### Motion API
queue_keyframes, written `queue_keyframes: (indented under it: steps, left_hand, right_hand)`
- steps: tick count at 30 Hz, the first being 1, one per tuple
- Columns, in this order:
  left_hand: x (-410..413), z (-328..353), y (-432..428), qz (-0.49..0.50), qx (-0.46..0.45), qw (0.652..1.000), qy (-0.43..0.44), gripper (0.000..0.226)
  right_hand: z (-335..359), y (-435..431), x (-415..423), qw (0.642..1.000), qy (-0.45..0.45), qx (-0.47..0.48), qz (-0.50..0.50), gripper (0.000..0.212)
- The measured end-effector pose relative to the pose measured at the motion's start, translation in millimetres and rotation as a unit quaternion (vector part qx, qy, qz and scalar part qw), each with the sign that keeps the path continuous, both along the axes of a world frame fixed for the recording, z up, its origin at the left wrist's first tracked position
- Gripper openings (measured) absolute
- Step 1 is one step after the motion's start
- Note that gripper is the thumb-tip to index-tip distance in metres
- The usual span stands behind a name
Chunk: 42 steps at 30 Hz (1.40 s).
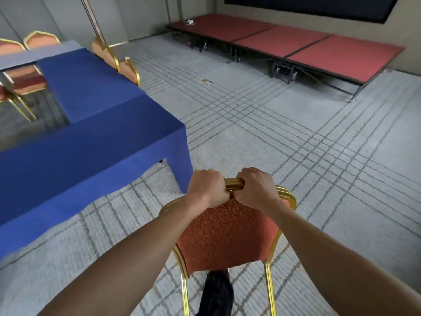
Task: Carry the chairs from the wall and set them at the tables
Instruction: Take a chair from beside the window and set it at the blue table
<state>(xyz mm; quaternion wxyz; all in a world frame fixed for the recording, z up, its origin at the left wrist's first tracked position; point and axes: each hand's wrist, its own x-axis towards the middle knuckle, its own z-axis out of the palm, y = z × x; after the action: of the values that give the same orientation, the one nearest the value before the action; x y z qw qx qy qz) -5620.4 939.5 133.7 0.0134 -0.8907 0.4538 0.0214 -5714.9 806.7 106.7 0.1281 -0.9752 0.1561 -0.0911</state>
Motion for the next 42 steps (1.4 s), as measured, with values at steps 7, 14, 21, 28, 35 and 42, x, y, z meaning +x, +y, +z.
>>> queue_keyframes:
  steps: [7, 14, 21, 28, 35, 42]
  left_hand:
    - [125.1, -4.4, -134.8, -0.036, -0.014, 0.999, 0.004, 0.02]
    - [217.8, 6.7, -236.6, -0.031, -0.016, 0.999, 0.01, 0.024]
    - [296.0, -6.1, -343.4, 0.009, -0.025, 1.0, 0.015, 0.023]
    - [360.2, -27.3, -449.8, 0.053, -0.004, 0.999, -0.005, 0.026]
    - [400.2, -43.9, -496.2, 0.112, 0.016, 0.994, 0.0, 0.026]
    - [418.8, -49.9, -523.9, 0.137, 0.019, 0.99, 0.005, 0.028]
  right_hand:
    - [-3.2, -121.0, 113.1, 0.999, -0.014, -0.011, -0.043, 0.017]
    - [6.2, -229.2, 209.0, 0.999, -0.022, -0.028, -0.029, 0.015]
    - [-11.0, -341.4, 299.7, 0.999, -0.035, -0.032, 0.011, 0.022]
    - [-38.2, -458.2, 380.7, 0.993, -0.064, -0.034, 0.098, 0.018]
    - [-51.2, -511.9, 436.8, 0.982, -0.07, -0.022, 0.171, 0.015]
    - [-54.8, -542.6, 460.9, 0.981, -0.049, -0.033, 0.185, 0.016]
